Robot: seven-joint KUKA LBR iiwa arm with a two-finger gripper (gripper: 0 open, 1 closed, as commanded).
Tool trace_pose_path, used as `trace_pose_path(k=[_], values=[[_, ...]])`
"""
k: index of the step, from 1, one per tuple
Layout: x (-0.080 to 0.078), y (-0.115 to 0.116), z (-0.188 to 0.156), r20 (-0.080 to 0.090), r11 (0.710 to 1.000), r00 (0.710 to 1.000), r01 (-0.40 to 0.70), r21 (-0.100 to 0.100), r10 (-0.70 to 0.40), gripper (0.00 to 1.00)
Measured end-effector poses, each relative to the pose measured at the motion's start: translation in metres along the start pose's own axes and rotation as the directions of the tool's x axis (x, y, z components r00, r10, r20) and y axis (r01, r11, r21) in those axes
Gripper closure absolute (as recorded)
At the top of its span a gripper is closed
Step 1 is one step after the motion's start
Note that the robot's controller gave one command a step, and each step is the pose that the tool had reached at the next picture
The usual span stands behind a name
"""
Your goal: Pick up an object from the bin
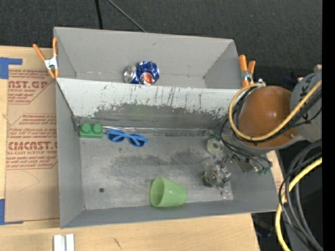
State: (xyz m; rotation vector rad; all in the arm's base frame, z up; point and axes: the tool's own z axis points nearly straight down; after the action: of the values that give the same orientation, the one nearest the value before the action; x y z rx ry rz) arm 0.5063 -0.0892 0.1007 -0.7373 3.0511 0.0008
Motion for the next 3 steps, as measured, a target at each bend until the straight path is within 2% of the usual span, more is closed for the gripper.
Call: trace_pose_path(k=[1, 2, 3], values=[[0.000, 0.000, 0.000, -0.001, 1.000, 1.000, -0.001, -0.001, 0.001, 0.00], [-0.008, -0.015, 0.031, -0.002, 0.992, 0.992, 0.126, -0.001, -0.126, 0.00], [-0.009, -0.016, 0.029, -0.001, 0.992, 0.992, 0.125, -0.001, -0.125, 1.00]])
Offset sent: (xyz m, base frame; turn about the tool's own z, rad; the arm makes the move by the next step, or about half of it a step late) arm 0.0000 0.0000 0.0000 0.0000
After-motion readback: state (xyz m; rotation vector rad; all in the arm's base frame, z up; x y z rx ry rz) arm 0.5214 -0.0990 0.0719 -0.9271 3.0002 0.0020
